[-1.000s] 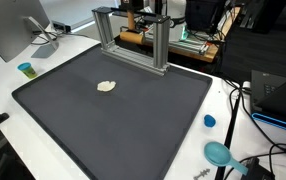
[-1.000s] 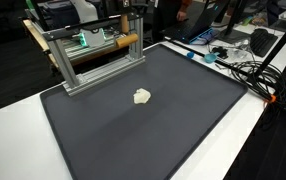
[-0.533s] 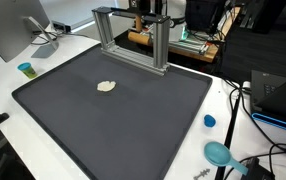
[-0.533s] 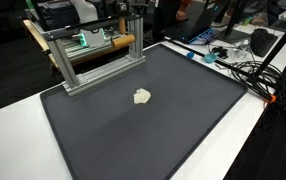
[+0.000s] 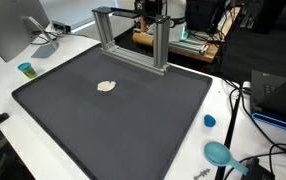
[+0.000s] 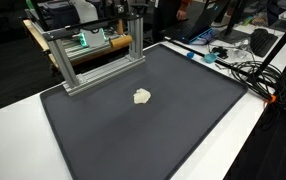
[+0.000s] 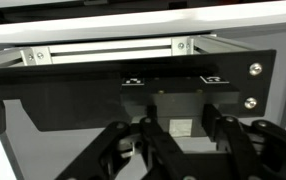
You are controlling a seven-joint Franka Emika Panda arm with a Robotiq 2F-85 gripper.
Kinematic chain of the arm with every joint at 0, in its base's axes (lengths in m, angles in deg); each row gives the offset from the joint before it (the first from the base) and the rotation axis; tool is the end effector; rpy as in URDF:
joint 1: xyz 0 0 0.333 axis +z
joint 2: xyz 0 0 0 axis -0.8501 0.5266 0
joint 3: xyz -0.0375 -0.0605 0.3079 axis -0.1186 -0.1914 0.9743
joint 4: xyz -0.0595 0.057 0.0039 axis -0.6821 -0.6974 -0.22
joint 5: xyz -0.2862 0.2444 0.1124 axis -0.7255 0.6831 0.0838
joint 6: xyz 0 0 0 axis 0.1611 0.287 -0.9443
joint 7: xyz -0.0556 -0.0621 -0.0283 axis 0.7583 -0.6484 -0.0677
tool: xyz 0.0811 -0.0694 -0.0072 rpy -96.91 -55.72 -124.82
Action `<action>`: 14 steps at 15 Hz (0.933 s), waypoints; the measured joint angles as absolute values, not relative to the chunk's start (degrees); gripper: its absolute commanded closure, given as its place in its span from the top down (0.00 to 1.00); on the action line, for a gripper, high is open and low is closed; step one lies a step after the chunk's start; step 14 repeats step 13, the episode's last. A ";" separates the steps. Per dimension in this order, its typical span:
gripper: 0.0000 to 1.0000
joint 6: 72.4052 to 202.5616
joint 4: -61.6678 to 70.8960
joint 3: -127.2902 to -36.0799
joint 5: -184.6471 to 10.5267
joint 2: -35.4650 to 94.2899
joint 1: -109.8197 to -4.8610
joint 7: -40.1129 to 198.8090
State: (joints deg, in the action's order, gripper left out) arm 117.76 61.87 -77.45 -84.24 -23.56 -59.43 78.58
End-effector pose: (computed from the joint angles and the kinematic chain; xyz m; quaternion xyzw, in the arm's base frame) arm 0.3546 -0.0058 0.4563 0.9990 -0.0416 0.0148 0.0020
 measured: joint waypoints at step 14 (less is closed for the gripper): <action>1.00 118.28 60.78 -78.32 -86.42 -31.68 -61.95 75.45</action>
